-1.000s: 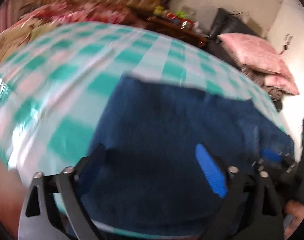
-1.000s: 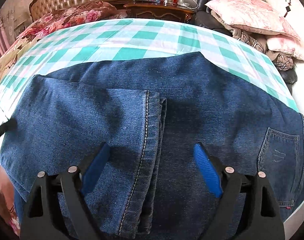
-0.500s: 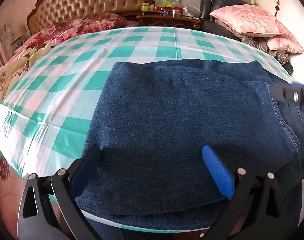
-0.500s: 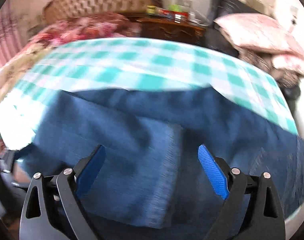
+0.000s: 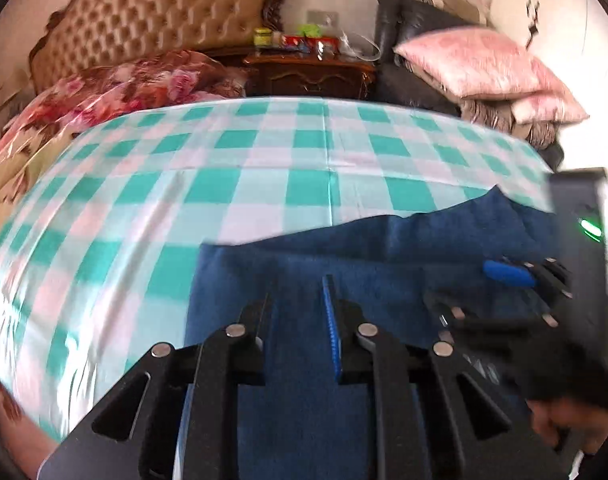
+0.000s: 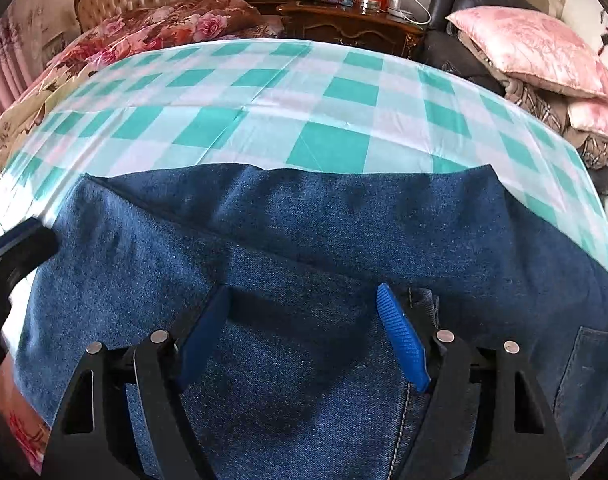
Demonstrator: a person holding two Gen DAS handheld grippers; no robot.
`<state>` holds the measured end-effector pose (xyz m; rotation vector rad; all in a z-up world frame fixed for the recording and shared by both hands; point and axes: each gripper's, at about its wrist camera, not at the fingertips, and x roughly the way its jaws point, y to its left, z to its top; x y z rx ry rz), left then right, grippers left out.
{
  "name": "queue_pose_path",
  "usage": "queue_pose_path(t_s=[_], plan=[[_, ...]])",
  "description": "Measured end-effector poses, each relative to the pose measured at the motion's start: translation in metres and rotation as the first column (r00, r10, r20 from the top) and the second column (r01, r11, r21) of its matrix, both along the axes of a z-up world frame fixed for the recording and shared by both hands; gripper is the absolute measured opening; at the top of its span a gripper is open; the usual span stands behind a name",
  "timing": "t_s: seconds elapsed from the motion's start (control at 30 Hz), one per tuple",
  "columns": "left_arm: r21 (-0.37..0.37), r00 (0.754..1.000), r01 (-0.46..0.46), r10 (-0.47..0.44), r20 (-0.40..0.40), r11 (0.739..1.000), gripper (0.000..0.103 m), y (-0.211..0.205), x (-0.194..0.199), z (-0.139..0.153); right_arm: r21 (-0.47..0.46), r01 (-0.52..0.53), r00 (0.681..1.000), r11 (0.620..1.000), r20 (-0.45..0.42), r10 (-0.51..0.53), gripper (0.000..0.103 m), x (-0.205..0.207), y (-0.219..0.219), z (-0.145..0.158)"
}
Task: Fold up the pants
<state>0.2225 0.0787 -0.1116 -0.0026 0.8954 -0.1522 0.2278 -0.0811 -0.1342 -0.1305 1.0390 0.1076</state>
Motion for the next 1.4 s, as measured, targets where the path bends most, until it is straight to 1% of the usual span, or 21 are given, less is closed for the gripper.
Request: queue_pose_path(t_s=[0.03,0.1,0.13,0.2,0.23,0.3,0.37,0.5,0.57,0.6,0.63,0.73,0.87,0.97,1.07,1.1,1.13,1.17,1.23,1.3,1.4], plan=[[-0.004,0.999,0.020,-0.020,-0.036,1.000,0.022,-0.002,0.012,-0.008,-0.002,0.000,1.000,1.000,0.000,0.000,0.073,0.000,0.000,0.000],[0.021,0.996,-0.008,0.010,-0.085,1.000,0.024,0.002,0.031,-0.026,-0.004,-0.002,1.000,1.000,0.002,0.002,0.073,-0.001,0.000,-0.001],[0.002,0.996,-0.019,0.020,-0.088,1.000,0.024,0.008,0.036,-0.030,-0.006,-0.004,1.000,1.000,0.003,0.004,0.073,-0.001,0.001,-0.001],[0.003,0.992,-0.094,0.094,-0.081,0.996,0.024,0.023,0.034,-0.024,-0.007,-0.007,1.000,1.000,0.003,0.007,0.073,0.000,0.000,-0.001],[0.000,0.991,-0.120,0.120,-0.063,0.993,0.033,0.029,0.028,-0.019,-0.008,-0.008,1.000,1.000,0.003,0.008,0.073,0.000,0.001,-0.001],[-0.022,0.992,-0.130,0.129,-0.010,0.991,0.038,0.040,0.007,-0.007,-0.007,-0.004,1.000,1.000,-0.001,0.004,0.073,0.001,0.001,-0.001],[0.010,0.992,-0.126,0.126,0.010,0.992,0.038,0.042,-0.017,-0.005,-0.009,-0.006,1.000,1.000,-0.001,0.006,0.073,0.000,0.001,0.000],[0.069,0.995,-0.098,0.098,0.002,0.993,0.038,0.038,-0.062,-0.014,-0.009,-0.008,1.000,1.000,0.004,0.008,0.073,-0.001,0.001,0.000],[0.120,0.995,-0.085,0.090,-0.032,0.989,0.039,0.035,-0.078,-0.028,-0.009,-0.006,1.000,1.000,0.004,0.006,0.073,-0.001,0.001,0.000],[0.123,0.995,-0.086,0.091,-0.035,0.989,0.041,0.036,-0.084,-0.034,-0.009,-0.005,1.000,1.000,0.003,0.005,0.073,0.000,0.001,0.000],[0.109,0.995,-0.097,0.099,-0.018,0.989,0.042,0.038,-0.088,-0.036,-0.011,-0.005,1.000,1.000,0.002,0.005,0.073,0.000,0.002,0.001],[0.091,0.993,-0.112,0.115,-0.031,0.990,0.045,0.041,-0.084,-0.037,-0.028,-0.005,1.000,1.000,0.019,0.006,0.073,-0.007,0.004,0.006],[0.087,0.993,-0.112,0.115,-0.023,0.990,0.045,0.042,-0.084,-0.037,-0.021,-0.023,0.997,1.000,0.073,0.024,0.073,-0.036,0.004,0.029],[0.080,0.992,-0.121,0.123,-0.015,0.989,0.045,0.044,-0.085,-0.038,-0.022,-0.014,0.998,1.000,0.063,0.015,0.073,-0.053,-0.002,0.033],[0.065,0.992,-0.124,0.125,-0.010,0.990,0.046,0.045,-0.086,-0.038,-0.045,-0.003,1.000,0.999,0.031,0.005,0.073,-0.060,-0.009,0.023],[0.048,0.992,-0.126,0.126,-0.009,0.991,0.050,0.046,-0.087,-0.037,-0.052,0.001,1.000,0.999,0.016,0.000,0.073,-0.061,-0.012,0.018],[0.022,0.991,-0.133,0.133,-0.009,0.991,0.062,0.050,-0.089,-0.035,-0.054,0.010,1.000,0.998,-0.006,-0.010,0.072,-0.062,-0.017,0.010],[-0.003,0.989,-0.149,0.149,-0.006,0.989,0.067,0.054,-0.093,-0.034,-0.039,0.011,1.000,0.999,-0.006,-0.012,0.072,-0.064,-0.020,0.006],[-0.071,0.984,-0.177,0.177,0.004,0.982,0.067,0.064,-0.106,-0.032,-0.018,0.002,1.000,1.000,0.014,-0.002,0.074,-0.067,-0.025,0.004],[-0.109,0.979,-0.204,0.206,0.007,0.973,0.066,0.075,-0.121,-0.033,-0.012,0.001,1.000,1.000,0.018,-0.001,0.077,-0.067,-0.028,0.002],[-0.152,0.977,-0.213,0.212,-0.023,0.965,0.063,0.085,-0.136,-0.039,0.029,0.009,1.000,1.000,0.003,-0.009,0.083,-0.064,-0.036,-0.001]])
